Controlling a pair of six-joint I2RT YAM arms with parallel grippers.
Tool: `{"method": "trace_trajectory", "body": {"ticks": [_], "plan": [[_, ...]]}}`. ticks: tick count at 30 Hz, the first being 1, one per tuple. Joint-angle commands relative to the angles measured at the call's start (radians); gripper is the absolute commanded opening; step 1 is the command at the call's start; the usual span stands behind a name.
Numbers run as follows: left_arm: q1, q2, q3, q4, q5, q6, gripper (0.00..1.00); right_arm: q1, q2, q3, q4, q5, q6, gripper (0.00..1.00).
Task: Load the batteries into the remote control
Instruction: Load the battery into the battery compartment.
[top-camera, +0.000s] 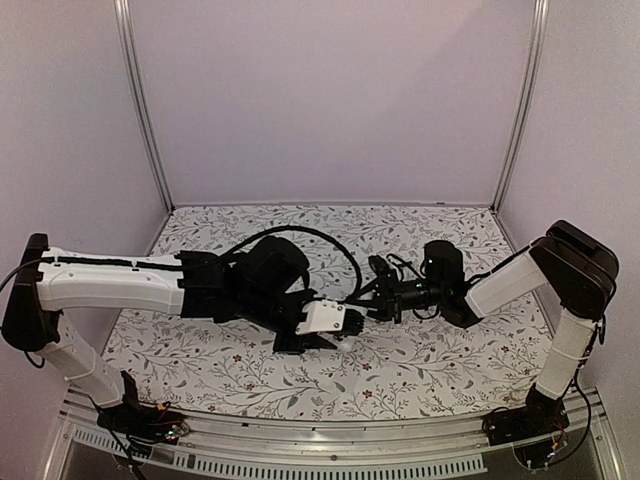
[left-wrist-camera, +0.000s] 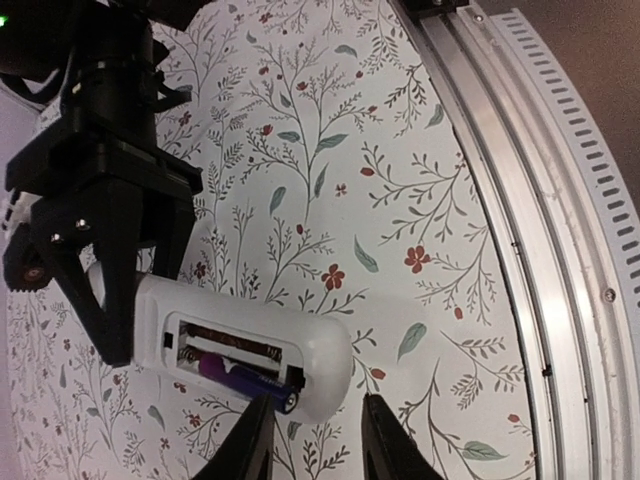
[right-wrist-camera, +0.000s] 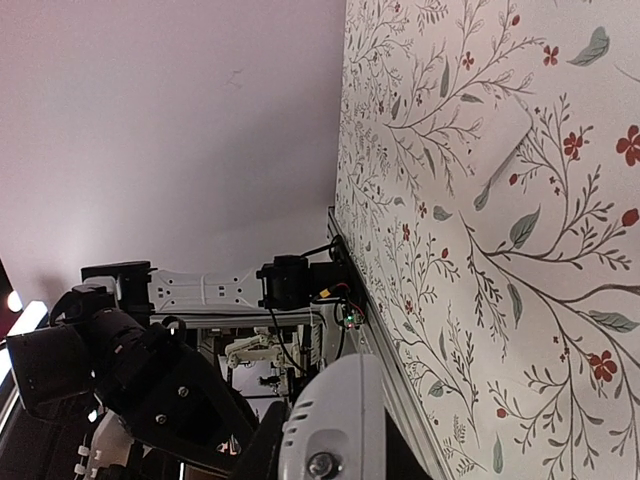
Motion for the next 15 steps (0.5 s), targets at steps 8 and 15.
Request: {"method": "trace_trajectory", "body": {"ticks": [8,15], "plan": [[-0.016,0.033,0.038,0.038,-0.013,0.056,0.26,0.02,-0.014,0.015,0.008,-0.013,-0.017,0.0],[-0.014,0.051,0.032,0.028,-0.02,0.073,0.2,0.021,-0.014,0.015,0.016,-0.013,-0.017,0.0]]}}
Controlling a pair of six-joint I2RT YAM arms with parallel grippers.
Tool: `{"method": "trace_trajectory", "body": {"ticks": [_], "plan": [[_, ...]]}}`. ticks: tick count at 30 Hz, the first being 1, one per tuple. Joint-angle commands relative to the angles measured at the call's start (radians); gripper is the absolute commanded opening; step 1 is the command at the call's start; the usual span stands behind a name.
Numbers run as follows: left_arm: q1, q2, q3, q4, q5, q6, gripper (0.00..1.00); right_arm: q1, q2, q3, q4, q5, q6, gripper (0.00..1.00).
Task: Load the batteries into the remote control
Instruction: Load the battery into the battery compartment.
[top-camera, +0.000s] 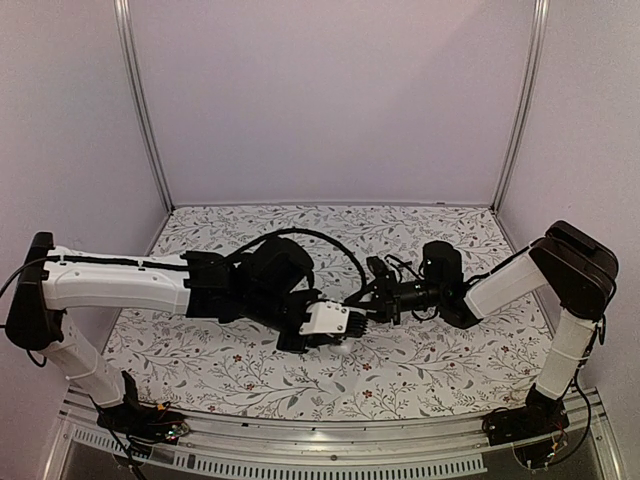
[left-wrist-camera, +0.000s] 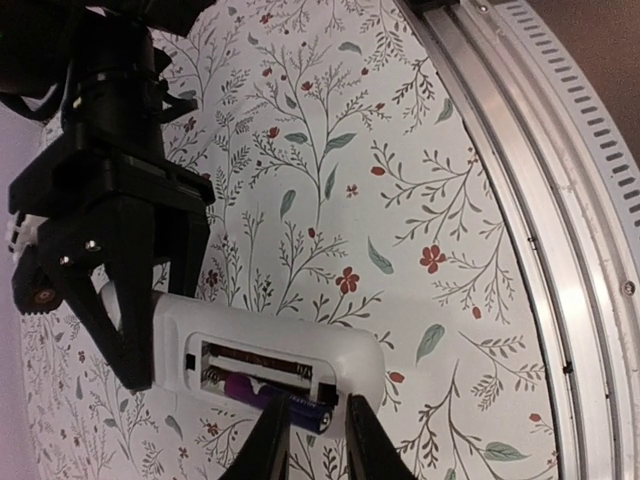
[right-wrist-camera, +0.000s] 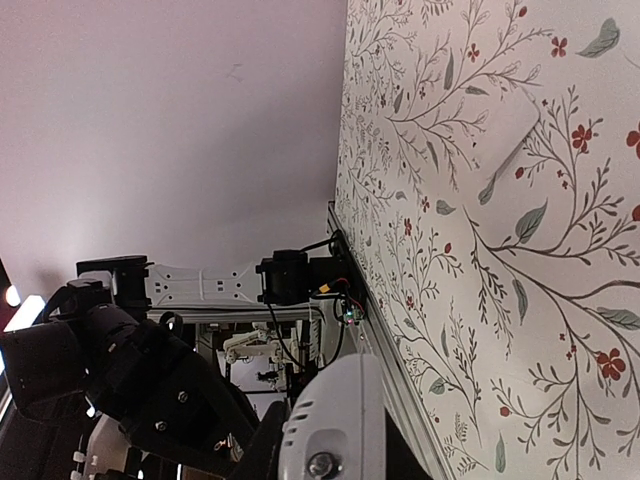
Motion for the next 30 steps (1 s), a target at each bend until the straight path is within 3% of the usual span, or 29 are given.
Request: {"method": "trace_trajectory", "body": {"ticks": [1,30], "plan": [[-0.014,0.025,0.013,0.009,-0.007,0.021,0.2,0.008,-0.014,0.015,0.016,-0.013,-0.01,0.0],[0.006,0.056,0.009,0.023,-0.032,0.006,0.15,0.019,-0.013,0.016,0.049,-0.015,0.009,0.0]]}}
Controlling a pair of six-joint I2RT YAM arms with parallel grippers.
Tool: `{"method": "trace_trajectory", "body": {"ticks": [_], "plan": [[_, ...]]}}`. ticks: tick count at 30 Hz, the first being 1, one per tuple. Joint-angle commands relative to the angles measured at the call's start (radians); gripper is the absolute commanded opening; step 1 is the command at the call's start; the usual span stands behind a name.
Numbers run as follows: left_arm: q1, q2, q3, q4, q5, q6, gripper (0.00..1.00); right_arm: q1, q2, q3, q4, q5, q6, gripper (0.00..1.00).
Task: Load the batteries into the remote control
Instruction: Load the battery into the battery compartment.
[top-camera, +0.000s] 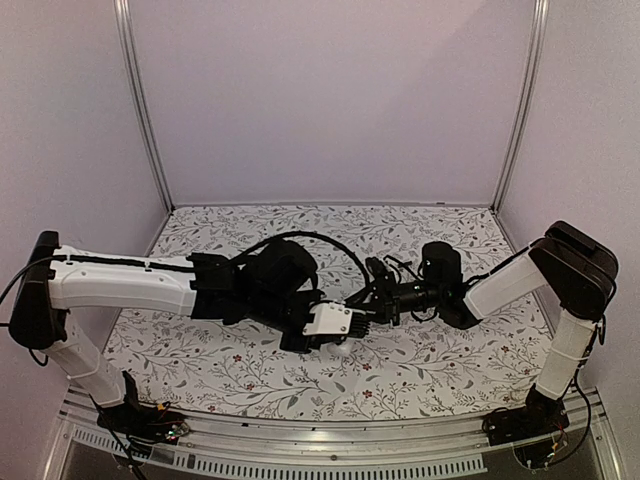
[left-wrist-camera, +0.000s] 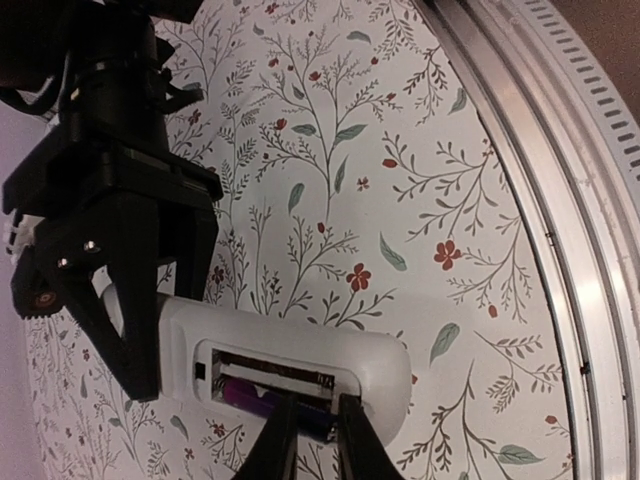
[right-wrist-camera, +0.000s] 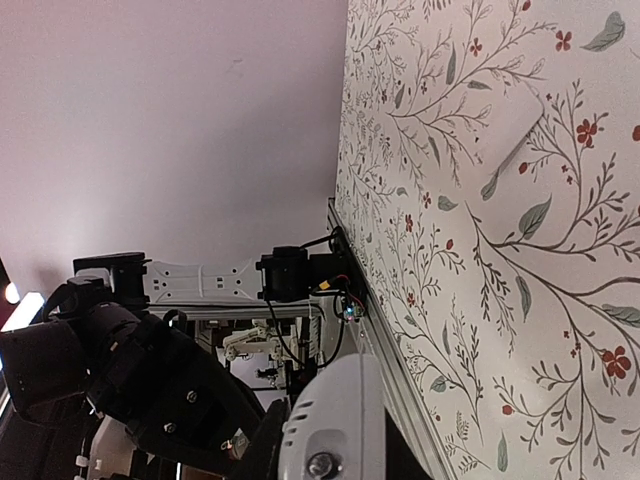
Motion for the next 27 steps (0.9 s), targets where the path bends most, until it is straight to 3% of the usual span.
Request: {"method": "trace_trajectory", "body": {"ticks": [1,15,27], "plan": [[0.007,0.032,0.013,-0.003,-0.005,-0.015,0.15,0.011,-0.013,0.016,0.049,-0.013,0.007,0.0],[0.033,0.062,0.024,-0.011,0.019,-0.042,0.08,0.015,-0.023,0.013,0.128,-0.029,0.038,0.0],[0.085,0.051,-0.03,0.046,0.064,-0.055,0.06,0.026,-0.023,0.008,0.327,-0.059,0.138,0.0]]}}
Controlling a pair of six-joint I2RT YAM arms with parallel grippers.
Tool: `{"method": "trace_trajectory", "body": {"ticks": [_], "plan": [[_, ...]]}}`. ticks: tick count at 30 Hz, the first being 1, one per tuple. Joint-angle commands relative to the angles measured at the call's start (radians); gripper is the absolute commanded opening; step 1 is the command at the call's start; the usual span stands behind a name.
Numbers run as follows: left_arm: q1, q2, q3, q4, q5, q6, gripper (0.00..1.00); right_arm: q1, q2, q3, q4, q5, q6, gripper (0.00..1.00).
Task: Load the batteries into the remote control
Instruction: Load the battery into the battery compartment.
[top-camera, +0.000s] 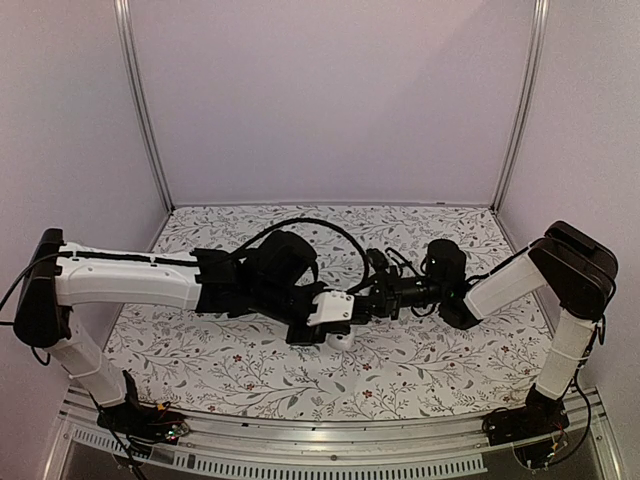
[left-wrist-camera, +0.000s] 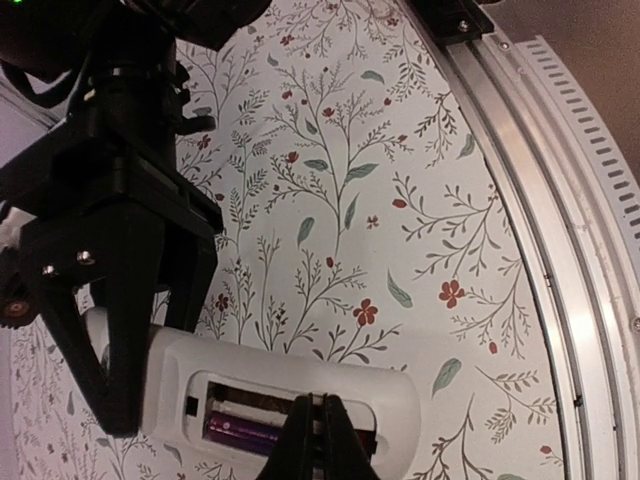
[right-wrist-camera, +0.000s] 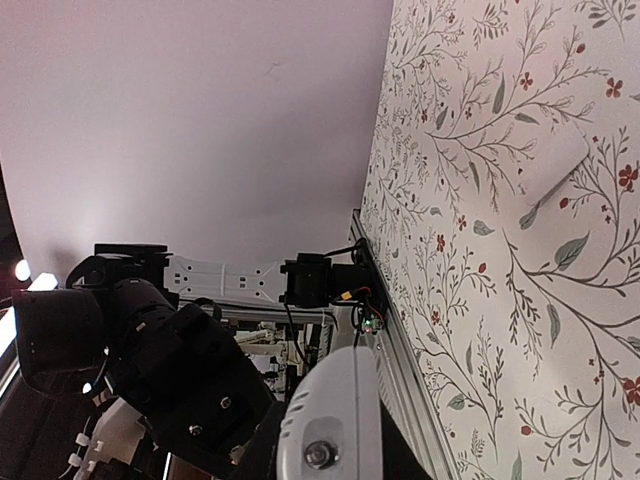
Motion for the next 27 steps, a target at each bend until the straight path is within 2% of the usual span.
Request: {"method": "trace_trajectory", "body": {"ticks": [1,9,19,23,27], "plan": [[0.042,0.023,-0.047,-0.011,-0.014,-0.004,0.05,0.027,-0.021,0.01,0.221,-0.066,0.113,0.0],[0.058,0.003,-0.053,-0.013,-0.01,0.002,0.07,0.028,-0.02,0.005,0.252,-0.069,0.144,0.0],[0.001,-0.076,0.028,0.008,-0.043,-0.104,0.24,0.011,-0.038,-0.011,-0.04,0.009,-0.055,0.0],[0.0,-0.132,0.023,0.091,-0.07,-0.212,0.4,-0.005,-0.048,-0.016,-0.091,0.027,-0.107,0.0],[0.004,-0.156,0.009,0.14,-0.188,-0.391,0.69,-0.02,-0.067,-0.02,-0.109,0.039,-0.131,0.0]]}}
